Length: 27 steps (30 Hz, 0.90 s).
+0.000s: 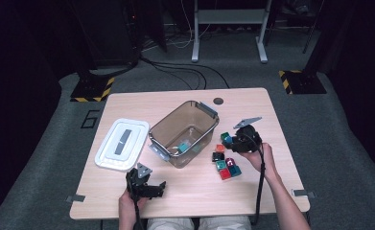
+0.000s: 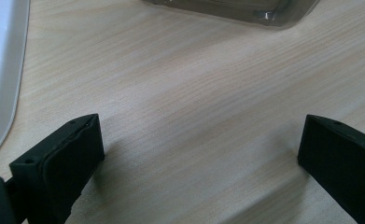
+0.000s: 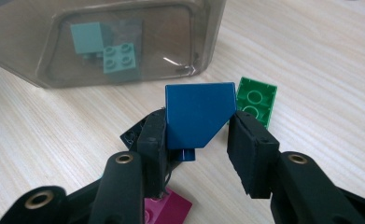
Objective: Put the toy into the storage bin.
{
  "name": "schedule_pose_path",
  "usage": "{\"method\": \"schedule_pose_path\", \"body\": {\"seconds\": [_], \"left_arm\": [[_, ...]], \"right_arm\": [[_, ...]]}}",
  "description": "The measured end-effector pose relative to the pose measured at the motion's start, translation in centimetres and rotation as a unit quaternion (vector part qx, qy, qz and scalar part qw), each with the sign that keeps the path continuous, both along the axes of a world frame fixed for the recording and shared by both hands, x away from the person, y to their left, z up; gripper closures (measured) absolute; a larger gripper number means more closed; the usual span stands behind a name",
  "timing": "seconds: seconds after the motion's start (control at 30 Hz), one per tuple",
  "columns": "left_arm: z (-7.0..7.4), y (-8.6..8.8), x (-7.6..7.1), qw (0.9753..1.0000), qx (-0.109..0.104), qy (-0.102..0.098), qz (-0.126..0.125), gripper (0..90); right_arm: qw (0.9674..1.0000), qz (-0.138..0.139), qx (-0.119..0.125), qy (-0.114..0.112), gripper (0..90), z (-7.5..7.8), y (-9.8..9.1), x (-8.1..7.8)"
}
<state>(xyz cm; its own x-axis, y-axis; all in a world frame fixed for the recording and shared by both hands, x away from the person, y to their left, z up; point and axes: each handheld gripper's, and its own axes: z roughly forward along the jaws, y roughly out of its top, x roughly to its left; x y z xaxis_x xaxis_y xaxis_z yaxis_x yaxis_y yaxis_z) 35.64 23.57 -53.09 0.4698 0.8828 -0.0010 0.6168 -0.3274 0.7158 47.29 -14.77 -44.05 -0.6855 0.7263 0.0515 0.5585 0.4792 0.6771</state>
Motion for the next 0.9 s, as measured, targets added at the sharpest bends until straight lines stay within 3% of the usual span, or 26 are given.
{"method": "schedule_pose_path", "body": {"seconds": [0.9], "left_arm": [[0.0, 0.0, 0.0, 1.0000, -0.001, 0.000, 0.001, 0.1]], "right_arm": [[0.9988, 0.024, 0.017, -0.040, 58.8, 5.0, 1.8, -0.3]]}}
